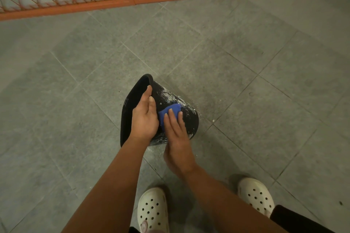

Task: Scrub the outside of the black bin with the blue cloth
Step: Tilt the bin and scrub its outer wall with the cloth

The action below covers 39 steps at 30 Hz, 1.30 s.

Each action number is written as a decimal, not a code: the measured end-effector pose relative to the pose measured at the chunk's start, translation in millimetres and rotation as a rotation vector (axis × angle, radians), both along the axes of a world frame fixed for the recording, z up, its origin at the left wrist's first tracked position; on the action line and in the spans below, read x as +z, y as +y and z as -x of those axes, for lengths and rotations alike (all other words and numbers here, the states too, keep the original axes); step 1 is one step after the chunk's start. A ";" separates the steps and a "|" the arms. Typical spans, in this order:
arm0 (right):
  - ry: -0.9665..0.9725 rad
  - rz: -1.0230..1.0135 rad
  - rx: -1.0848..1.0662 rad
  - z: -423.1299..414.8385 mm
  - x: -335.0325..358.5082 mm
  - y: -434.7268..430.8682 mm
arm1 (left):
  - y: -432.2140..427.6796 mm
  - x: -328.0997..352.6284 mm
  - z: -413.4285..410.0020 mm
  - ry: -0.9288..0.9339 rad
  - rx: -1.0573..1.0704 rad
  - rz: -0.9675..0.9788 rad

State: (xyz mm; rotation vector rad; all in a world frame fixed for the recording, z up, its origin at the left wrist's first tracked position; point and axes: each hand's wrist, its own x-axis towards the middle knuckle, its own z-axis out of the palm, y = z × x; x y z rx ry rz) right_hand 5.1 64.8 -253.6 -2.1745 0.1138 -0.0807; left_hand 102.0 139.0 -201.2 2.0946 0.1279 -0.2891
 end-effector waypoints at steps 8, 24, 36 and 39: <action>0.178 -0.015 -0.015 -32.7 9.6 -18.2 | 0.1 5.9 1.7 0.019 0.006 0.024; 0.143 -0.080 -0.060 -10.0 21.2 -7.7 | -6.2 7.4 1.7 0.065 0.010 0.101; 0.244 0.009 -0.044 -27.7 32.1 -10.0 | -8.2 11.8 -3.6 0.068 -0.008 0.044; 0.158 -0.006 0.010 -22.3 36.2 -4.5 | -6.9 13.8 -4.5 0.089 -0.006 0.067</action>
